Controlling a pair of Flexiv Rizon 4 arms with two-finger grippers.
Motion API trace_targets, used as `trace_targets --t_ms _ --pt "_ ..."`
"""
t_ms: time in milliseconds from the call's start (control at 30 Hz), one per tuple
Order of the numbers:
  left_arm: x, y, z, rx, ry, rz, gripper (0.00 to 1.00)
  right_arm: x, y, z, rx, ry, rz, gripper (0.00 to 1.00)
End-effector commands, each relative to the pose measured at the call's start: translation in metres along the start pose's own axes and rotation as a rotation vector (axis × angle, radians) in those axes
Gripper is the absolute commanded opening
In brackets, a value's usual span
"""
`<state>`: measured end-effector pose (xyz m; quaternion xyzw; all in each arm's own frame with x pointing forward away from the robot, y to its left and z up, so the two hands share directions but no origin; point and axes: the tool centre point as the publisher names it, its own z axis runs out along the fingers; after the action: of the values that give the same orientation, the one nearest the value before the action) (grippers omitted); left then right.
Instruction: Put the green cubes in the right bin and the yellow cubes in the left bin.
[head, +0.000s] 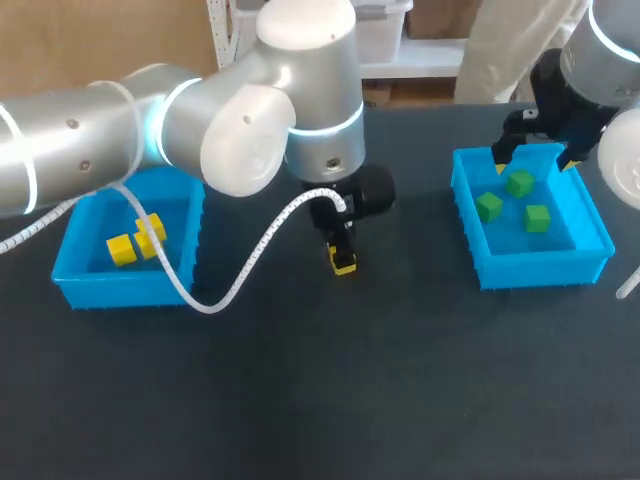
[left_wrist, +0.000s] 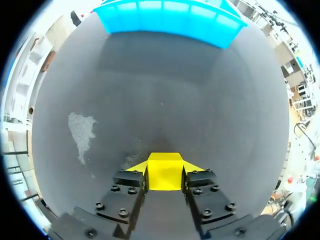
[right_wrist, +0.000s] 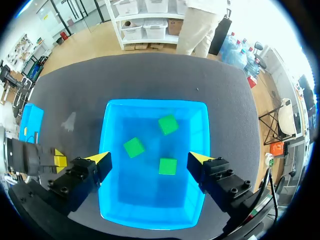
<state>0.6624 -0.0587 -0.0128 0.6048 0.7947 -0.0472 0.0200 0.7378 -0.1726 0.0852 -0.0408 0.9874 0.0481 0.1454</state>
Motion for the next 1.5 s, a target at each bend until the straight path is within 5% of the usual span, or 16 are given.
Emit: trace_targets --t_ms 33,367,633,1100,1500 --pt "0.003 0.005 -0.003 0.005 -0.023 -0.024 0.0 0.002 0.0 -0.001 0.001 -0.003 0.001 1.0" --pt "0.013 0.023 -0.03 -0.01 -0.126 -0.144 0.0 0.002 0.0 -0.001 0.001 -0.003 0.001 1.0" --pt "0.04 0.059 -0.074 -0.067 -0.23 -0.294 0.0 0.002 0.0 -0.001 0.001 -0.003 0.001 1.0" --pt "0.135 0.103 -0.12 -0.168 -0.317 -0.538 0.0 0.002 0.0 -0.001 0.001 -0.003 0.001 1.0" --pt "0.219 0.108 -0.117 -0.224 -0.376 -0.799 0.0 0.002 0.0 -0.001 0.001 -0.003 0.001 1.0"
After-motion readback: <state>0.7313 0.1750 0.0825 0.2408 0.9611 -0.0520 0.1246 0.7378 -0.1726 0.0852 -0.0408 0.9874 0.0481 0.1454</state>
